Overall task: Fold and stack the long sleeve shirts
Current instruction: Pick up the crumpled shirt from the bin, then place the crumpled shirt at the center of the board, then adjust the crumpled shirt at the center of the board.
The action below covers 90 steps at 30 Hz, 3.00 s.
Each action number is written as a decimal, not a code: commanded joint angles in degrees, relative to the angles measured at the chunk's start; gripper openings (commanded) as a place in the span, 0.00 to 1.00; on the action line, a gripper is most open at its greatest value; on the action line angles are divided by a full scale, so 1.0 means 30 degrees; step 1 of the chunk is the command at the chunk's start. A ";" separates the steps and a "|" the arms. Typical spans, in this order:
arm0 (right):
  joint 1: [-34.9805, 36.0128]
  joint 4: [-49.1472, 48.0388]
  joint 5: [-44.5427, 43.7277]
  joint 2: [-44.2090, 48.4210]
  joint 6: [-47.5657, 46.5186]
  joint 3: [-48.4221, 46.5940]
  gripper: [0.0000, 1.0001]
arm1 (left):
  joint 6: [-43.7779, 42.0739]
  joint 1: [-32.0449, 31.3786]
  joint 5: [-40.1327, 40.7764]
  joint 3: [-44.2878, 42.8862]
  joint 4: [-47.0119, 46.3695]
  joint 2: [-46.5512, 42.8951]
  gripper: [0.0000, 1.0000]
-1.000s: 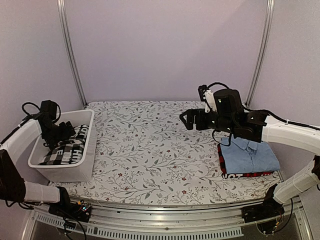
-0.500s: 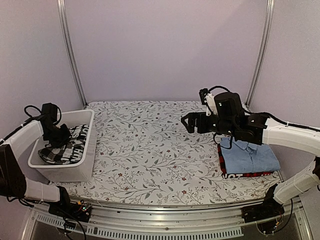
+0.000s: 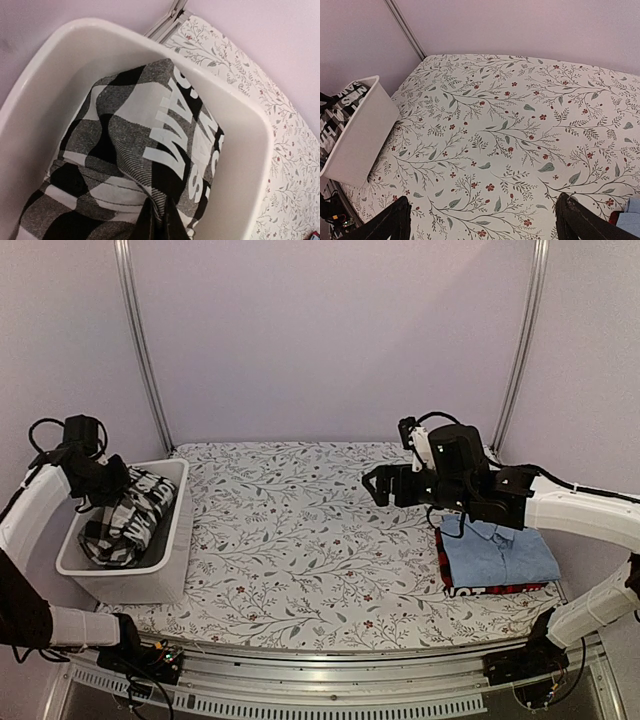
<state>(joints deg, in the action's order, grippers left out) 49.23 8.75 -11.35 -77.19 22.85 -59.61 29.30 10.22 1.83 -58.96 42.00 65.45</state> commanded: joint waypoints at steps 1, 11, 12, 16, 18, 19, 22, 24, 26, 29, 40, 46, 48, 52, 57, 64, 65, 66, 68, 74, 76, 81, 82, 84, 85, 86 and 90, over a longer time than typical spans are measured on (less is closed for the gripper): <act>0.0025 0.0077 0.0154 0.0190 -0.0172 -0.0731 0.99 | -0.0875 -0.0494 -0.0284 -0.2700 0.0534 -0.0705 0.00; 0.0025 0.0177 -0.0139 -0.0123 -0.0303 -0.1172 0.99 | -0.1667 -0.4396 0.0257 -0.9425 0.0144 -0.0018 0.00; 0.0025 0.0190 -0.0174 -0.0180 -0.0332 -0.1278 0.99 | -0.1781 -0.4943 0.0382 -1.0144 0.0037 0.0251 0.00; 0.0028 0.0289 -0.0370 -0.0413 -0.0488 -0.1637 0.99 | -0.2379 -0.7228 0.0642 -1.2718 -0.0904 0.1213 0.00; 0.0025 0.0330 -0.0549 -0.0432 -0.0566 -0.1842 0.99 | -0.2790 -0.8498 0.0701 -1.3940 -0.1430 0.1788 0.00; 0.0025 0.0352 -0.0653 -0.0433 -0.0596 -0.1926 0.99 | -0.2962 -0.9151 0.0705 -1.4586 -0.1695 0.2147 0.00; 0.0032 0.0474 -0.1030 -0.0320 -0.0811 -0.2171 0.99 | -0.3585 -1.1575 0.0734 -1.6451 -0.2256 0.3446 0.00; 0.0039 0.0579 -0.1332 -0.0189 -0.0898 -0.2319 0.99 | -0.3903 -1.3265 0.1141 -1.7477 -0.2308 0.4471 0.00; 0.0023 0.0690 -0.1546 -0.0021 -0.0939 -0.2415 0.99 | -0.3918 -1.4704 0.1265 -1.8064 -0.2332 0.5450 0.00; 0.0016 0.0903 -0.1778 0.0402 -0.0949 -0.2361 0.99 | -0.3418 -1.6192 0.0796 -1.7374 -0.2991 0.6533 0.00; 0.0020 0.1921 -0.2265 0.1287 -0.0523 -0.1365 0.99 | -0.0528 -1.7543 -0.3646 -1.2271 -0.5632 1.1008 0.00; 0.0023 0.2201 -0.1185 0.0532 -0.0513 -0.0727 0.99 | -0.0344 -1.7197 -0.5907 -1.1496 -0.5797 1.3878 0.00; 0.0025 0.2265 -0.0895 -0.0032 -0.0499 -0.0671 0.99 | -0.0294 -1.6925 -0.6216 -1.1426 -0.5663 1.4076 0.09; 0.0117 0.2047 -0.0265 -0.0975 -0.0396 -0.0578 0.99 | -0.0245 -1.6093 -0.5676 -1.0541 -0.5788 1.2724 0.48; 0.1013 0.2097 -0.0813 -0.2379 -0.0670 -0.1287 0.99 | -0.0201 -1.4557 -0.5191 -0.8008 -0.5983 1.0073 0.78; 0.2845 0.2744 -0.1782 -0.5609 -0.0862 -0.4015 0.99 | 0.0097 -1.2475 -0.5227 -0.4340 -0.6128 0.6868 0.94; 0.3098 0.2935 -0.1902 -0.6048 -0.0932 -0.4593 0.99 | 0.0094 -1.2395 -0.5170 -0.3960 -0.6094 0.6572 0.95; 0.3390 0.3190 -0.2075 -0.6665 -0.0987 -0.5221 0.99 | 0.0098 -1.2290 -0.5152 -0.3638 -0.6068 0.6294 0.95; 0.3978 0.3750 -0.2430 -0.7996 -0.1145 -0.6475 0.99 | 0.0121 -1.2134 -0.4975 -0.3124 -0.5913 0.5784 0.96; 0.5200 0.5029 -0.2497 -1.1253 -0.1651 -0.9633 0.97 | 0.0332 -1.1689 -0.4856 -0.1979 -0.5702 0.4303 0.97; 0.5442 0.5662 -0.2673 -1.2169 -0.1792 -1.0889 0.96 | 0.0390 -1.1476 -0.4909 -0.1700 -0.5723 0.3946 0.97; 0.5704 0.7990 -0.3764 -1.5288 -0.1430 -1.4962 0.96 | 0.0574 -1.1081 -0.5291 -0.1151 -0.5960 0.3408 0.97; 0.5689 0.8472 -0.4135 -1.5778 -0.1102 -1.5665 0.96 | 0.0605 -1.1027 -0.5385 -0.1035 -0.6083 0.3316 0.97; 0.5679 0.9507 -0.4848 -1.7200 -0.0724 -1.6964 0.96 | 0.0659 -1.0889 -0.5518 -0.0840 -0.6196 0.3193 0.97; 0.5679 1.0035 -0.5131 -1.7654 -0.0438 -1.7520 0.96 | 0.0659 -1.0790 -0.5576 -0.0787 -0.6205 0.3150 0.97; 0.5664 1.0332 -0.5295 -1.8179 -0.0263 -1.7802 0.96 | 0.0652 -1.0716 -0.5671 -0.0769 -0.6206 0.3123 0.97; 0.5280 1.0893 -0.5586 -1.8911 0.0920 -1.7708 0.93 | 0.0479 -1.0300 -0.6048 -0.0821 -0.6094 0.3078 0.97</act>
<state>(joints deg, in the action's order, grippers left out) 66.02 35.11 -24.77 -131.04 21.28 -112.14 30.96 -22.28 -14.70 -61.84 24.69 75.79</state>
